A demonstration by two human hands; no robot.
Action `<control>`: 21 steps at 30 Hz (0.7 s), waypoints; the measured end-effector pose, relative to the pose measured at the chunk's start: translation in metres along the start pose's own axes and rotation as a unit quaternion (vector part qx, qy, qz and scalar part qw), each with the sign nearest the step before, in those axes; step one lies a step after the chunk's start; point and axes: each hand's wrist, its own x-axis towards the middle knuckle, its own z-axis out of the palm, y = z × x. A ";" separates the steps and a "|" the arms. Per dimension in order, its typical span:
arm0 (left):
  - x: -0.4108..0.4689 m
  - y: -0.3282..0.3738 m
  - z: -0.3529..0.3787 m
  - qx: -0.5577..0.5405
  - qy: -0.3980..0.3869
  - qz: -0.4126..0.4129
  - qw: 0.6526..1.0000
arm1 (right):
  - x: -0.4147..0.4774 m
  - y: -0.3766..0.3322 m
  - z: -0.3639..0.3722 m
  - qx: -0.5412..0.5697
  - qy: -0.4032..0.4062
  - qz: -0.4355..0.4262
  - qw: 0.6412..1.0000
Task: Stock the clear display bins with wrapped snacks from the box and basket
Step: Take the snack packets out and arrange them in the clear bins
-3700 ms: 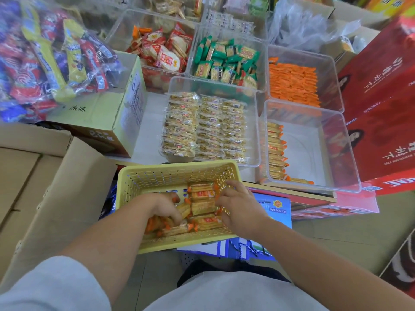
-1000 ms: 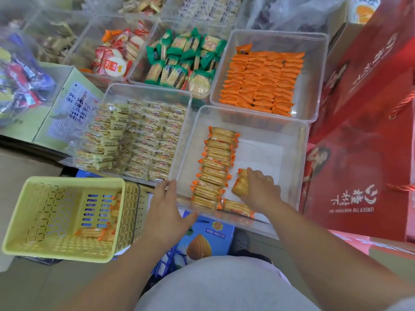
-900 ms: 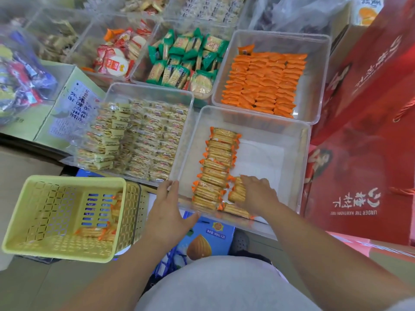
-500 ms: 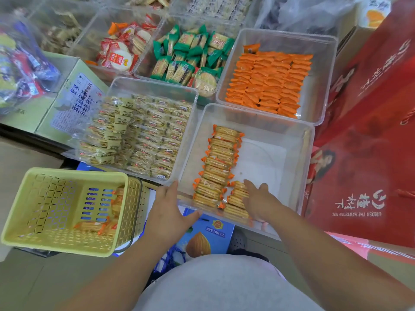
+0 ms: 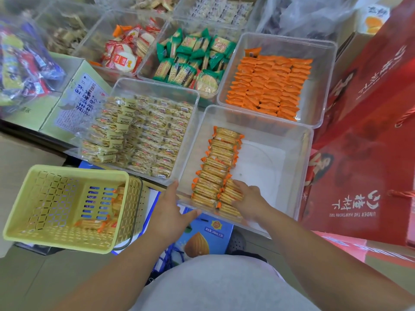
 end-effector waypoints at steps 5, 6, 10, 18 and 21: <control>0.002 -0.001 0.000 -0.010 -0.004 -0.006 1.000 | 0.002 -0.004 -0.004 -0.011 -0.007 -0.003 1.000; 0.002 -0.001 0.000 -0.013 -0.006 -0.010 1.000 | 0.002 -0.006 -0.004 -0.016 -0.011 0.001 1.000; 0.003 -0.001 0.002 -0.030 -0.019 -0.020 0.999 | 0.000 -0.014 0.004 -0.035 -0.011 0.019 0.999; -0.011 -0.011 -0.027 0.052 -0.032 0.053 0.997 | -0.009 -0.019 0.003 -0.112 -0.047 0.052 0.991; -0.022 -0.025 -0.057 0.063 -0.019 0.124 0.990 | -0.016 -0.021 0.005 -0.128 -0.034 0.068 0.989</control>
